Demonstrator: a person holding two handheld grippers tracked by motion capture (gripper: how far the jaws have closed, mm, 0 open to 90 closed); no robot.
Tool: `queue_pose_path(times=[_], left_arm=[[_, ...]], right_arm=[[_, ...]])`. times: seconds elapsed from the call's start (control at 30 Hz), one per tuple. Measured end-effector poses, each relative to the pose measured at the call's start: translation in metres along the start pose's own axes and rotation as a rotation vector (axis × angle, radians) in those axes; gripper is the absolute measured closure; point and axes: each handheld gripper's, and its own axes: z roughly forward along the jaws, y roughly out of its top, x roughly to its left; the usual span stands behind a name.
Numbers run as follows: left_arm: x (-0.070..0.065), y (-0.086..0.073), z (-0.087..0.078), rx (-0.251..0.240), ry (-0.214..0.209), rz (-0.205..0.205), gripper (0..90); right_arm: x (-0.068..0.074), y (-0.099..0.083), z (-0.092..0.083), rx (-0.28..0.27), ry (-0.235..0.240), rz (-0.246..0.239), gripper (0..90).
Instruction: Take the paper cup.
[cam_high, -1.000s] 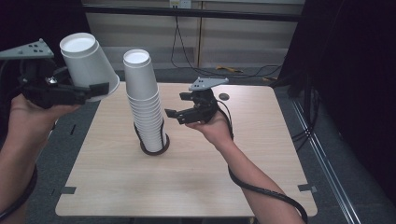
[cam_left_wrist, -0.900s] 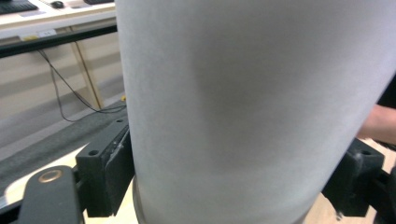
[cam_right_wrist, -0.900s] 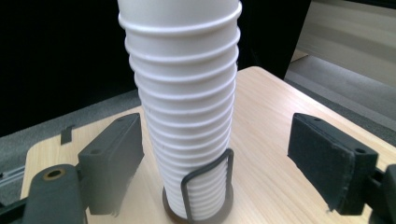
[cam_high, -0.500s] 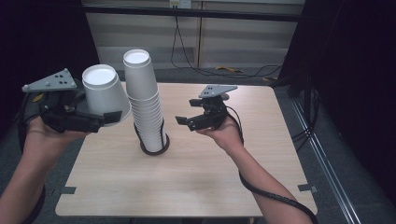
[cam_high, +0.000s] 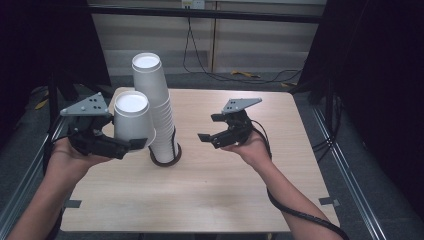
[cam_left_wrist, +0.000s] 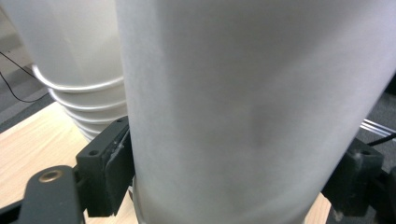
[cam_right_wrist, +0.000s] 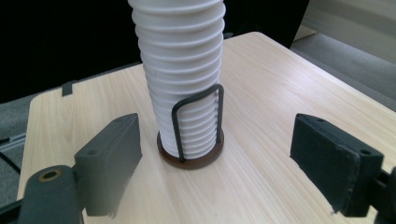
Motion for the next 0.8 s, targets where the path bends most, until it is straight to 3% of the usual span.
queue_pose_path(times=[0.3,0.4,0.8], left_arm=[[-0.011,0.002,0.021,0.039,-0.033,0.023,17.1],[-0.017,0.004,0.028,0.062,-0.042,0.054,17.2],[-0.026,0.004,0.059,0.146,-0.061,0.085,17.2]], right_arm=[[0.003,-0.006,-0.004,0.048,0.015,-0.071,15.4],[0.003,-0.008,-0.006,0.059,0.029,-0.080,16.0],[-0.002,-0.019,-0.017,0.131,0.053,-0.092,14.9]])
